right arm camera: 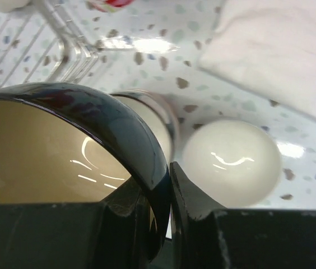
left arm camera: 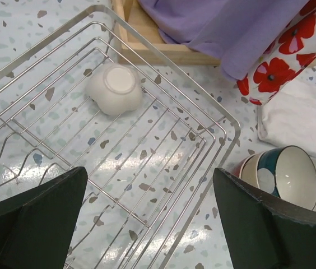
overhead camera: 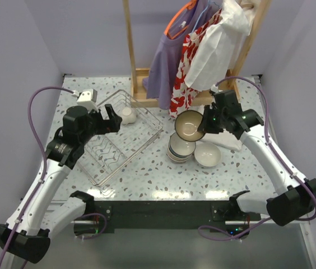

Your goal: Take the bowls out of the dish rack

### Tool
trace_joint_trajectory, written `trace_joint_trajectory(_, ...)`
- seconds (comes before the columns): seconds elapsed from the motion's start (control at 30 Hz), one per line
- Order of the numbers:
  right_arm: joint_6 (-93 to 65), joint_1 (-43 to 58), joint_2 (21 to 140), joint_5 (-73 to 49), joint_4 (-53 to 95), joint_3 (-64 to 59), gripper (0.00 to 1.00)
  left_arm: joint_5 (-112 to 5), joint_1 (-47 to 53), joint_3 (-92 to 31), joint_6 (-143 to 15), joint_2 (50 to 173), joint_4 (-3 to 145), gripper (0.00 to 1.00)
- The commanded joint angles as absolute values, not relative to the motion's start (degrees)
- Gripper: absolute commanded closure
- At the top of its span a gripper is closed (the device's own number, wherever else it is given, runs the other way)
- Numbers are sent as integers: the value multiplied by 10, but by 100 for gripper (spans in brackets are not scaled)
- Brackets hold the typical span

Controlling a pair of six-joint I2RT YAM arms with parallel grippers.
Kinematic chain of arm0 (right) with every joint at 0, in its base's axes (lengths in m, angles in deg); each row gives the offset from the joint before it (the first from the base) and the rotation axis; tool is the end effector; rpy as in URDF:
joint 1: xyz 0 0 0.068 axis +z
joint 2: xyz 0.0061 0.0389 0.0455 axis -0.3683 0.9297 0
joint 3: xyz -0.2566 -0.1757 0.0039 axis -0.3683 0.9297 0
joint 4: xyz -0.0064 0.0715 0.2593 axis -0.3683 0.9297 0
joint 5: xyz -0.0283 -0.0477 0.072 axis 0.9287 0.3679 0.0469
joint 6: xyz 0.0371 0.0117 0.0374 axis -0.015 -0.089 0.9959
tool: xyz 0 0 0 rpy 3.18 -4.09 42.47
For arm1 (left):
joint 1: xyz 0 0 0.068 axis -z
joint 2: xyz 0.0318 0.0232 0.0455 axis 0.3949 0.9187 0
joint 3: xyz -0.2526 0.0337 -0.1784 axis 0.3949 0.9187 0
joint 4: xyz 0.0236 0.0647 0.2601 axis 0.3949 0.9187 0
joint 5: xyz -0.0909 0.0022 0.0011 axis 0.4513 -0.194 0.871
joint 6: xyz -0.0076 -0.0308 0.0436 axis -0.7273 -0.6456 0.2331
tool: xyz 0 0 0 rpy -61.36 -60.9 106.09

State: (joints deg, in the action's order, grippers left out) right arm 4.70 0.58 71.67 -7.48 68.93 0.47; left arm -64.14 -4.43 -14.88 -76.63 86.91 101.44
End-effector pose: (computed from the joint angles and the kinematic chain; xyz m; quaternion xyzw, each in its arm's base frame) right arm 0.2346 0.0977 0.3808 0.0181 0.9343 0.1665 0.3147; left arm 0.1669 -0.0553 0.3902 -0.0508 0.8317 -0.1860 0.5207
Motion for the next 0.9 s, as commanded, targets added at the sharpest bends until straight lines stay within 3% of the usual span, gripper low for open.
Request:
trace_joint_trajectory(0.0,2,-65,676,-68,725,5,100,-647,-45,-133,-742,879,991,0)
trace_joint_trajectory(0.4,-28,-155,641,-67,729,123,100,-645,-45,-114,-741,886,988,0)
trace_joint_trajectory(0.87,-47,-161,687,-116,698,188,100,-634,-45,-104,-759,891,993,0)
